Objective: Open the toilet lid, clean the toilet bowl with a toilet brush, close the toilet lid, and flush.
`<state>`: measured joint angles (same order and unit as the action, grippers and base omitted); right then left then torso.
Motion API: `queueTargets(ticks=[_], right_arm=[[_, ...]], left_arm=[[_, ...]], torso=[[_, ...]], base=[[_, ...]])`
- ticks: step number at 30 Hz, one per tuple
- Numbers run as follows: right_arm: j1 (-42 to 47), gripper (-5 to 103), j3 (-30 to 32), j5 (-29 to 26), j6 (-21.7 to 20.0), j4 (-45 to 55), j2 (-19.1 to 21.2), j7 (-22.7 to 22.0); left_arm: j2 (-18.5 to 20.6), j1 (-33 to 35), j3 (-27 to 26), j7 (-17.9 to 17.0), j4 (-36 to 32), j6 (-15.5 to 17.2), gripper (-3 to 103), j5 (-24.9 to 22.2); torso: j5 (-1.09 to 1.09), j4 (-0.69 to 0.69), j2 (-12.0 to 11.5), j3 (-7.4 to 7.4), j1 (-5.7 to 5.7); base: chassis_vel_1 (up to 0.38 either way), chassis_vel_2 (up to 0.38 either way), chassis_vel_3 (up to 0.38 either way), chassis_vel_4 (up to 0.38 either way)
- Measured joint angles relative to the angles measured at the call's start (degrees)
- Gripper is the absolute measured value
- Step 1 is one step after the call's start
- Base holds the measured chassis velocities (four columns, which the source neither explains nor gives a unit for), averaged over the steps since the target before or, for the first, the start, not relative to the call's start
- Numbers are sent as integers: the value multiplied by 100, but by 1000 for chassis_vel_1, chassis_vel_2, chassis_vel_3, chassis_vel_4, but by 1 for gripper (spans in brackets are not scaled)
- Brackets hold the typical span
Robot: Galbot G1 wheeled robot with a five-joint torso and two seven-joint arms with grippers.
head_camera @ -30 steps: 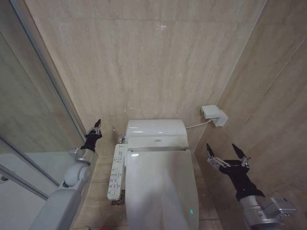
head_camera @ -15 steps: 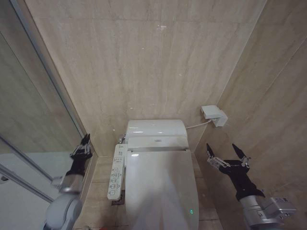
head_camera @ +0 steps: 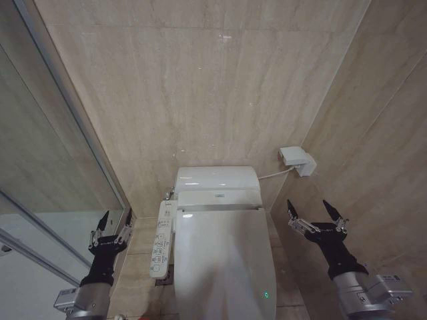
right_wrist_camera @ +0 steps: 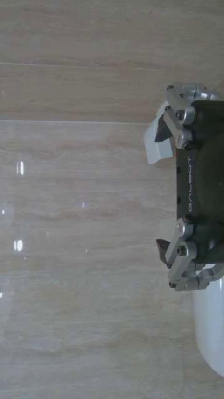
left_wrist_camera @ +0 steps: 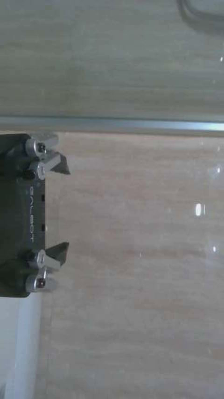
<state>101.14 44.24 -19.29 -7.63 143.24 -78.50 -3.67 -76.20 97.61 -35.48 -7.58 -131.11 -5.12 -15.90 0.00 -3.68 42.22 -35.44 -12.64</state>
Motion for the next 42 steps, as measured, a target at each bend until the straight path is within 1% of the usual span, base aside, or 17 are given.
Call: queueTargets(ticks=[1,2,3,5,9,10,19,26,31,42], right_arm=[[0,100,0,0,0,0,0,0],[0,100,0,0,0,0,0,0],[0,100,0,0,0,0,0,0],[0,100,0,0,0,0,0,0],[0,100,0,0,0,0,0,0],[0,100,0,0,0,0,0,0],[0,100,0,0,0,0,0,0],[0,100,0,0,0,0,0,0],[0,100,0,0,0,0,0,0],[0,100,0,0,0,0,0,0]], left_arm=[[0,0,0,0,0,0,55,0],[-2,85,-15,105,-63,-21,55,-39],[-5,194,-41,218,-152,-51,82,-78],[-37,324,-81,350,-288,-87,82,-71],[-168,420,-95,385,-483,-65,82,50],[-207,447,-93,379,-545,-46,100,100],[-390,679,-51,330,-849,-33,100,429],[-511,763,-50,328,-970,-74,100,570],[-548,810,-75,318,-1016,-12,100,701],[-549,808,-80,311,-1015,3,100,718]], torso=[[0,0,0,0,0],[0,2,0,0,0],[0,0,0,0,0],[1,2,0,0,0],[0,1,0,0,0],[0,1,0,0,0],[0,2,0,0,0],[0,1,0,0,0],[0,2,-1,0,0],[-1,1,-1,0,0]], base=[[0,0,0,0],[0,0,0,0],[0,0,0,0],[0,0,0,0],[0,0,0,0],[0,0,0,0],[0,0,0,0],[0,0,0,0],[0,0,0,0],[0,0,0,0]])
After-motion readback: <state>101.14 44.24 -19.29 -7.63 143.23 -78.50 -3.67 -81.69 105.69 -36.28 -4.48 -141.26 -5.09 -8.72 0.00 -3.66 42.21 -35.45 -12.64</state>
